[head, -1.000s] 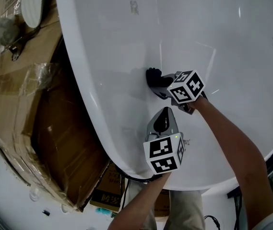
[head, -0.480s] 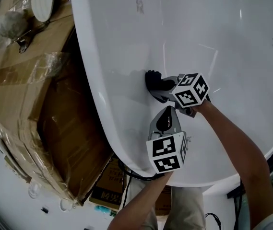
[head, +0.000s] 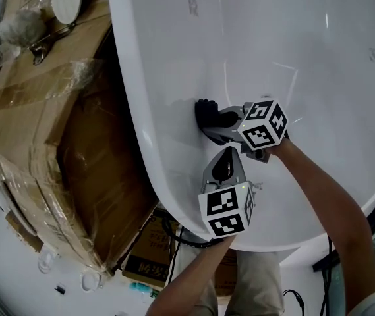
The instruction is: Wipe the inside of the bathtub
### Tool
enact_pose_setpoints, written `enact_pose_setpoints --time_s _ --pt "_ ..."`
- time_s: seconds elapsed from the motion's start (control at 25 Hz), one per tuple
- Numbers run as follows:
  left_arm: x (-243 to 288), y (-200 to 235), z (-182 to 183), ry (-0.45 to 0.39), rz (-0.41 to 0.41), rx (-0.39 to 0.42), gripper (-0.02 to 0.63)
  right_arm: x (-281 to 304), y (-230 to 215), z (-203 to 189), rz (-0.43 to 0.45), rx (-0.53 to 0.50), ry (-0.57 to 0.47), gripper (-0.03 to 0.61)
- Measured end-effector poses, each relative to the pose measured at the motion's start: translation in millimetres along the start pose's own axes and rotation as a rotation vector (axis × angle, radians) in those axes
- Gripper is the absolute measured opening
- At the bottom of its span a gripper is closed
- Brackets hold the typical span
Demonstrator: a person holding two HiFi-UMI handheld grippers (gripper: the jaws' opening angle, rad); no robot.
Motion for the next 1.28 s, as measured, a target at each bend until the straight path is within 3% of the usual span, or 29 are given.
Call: enact_pose_setpoints --time_s 0.88,1.12,1.28 --pt "-32 -14 -13 -0.033 -0.083 -0.007 -0.002 -6 93 38 0.291 -0.185 0.04 0.051" --pt "-43 -16 -15 -0.04 -0.096 -0.025 -0.002 -9 110 45 0.332 -0.204 0.021 0.051" --pt "-46 -19 -18 -0.04 -0.104 -0.011 -0.002 -19 117 50 0.357 -0.183 -0.046 0.051"
Point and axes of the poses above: the fingertips, and each gripper's own axes: x forward along the fingers, y to its left, z out of its top, the point moved 5 cm from there along -x, backward along the fingers, and after that the axes turned 10 degrees about -x, right-handed, at the moved point
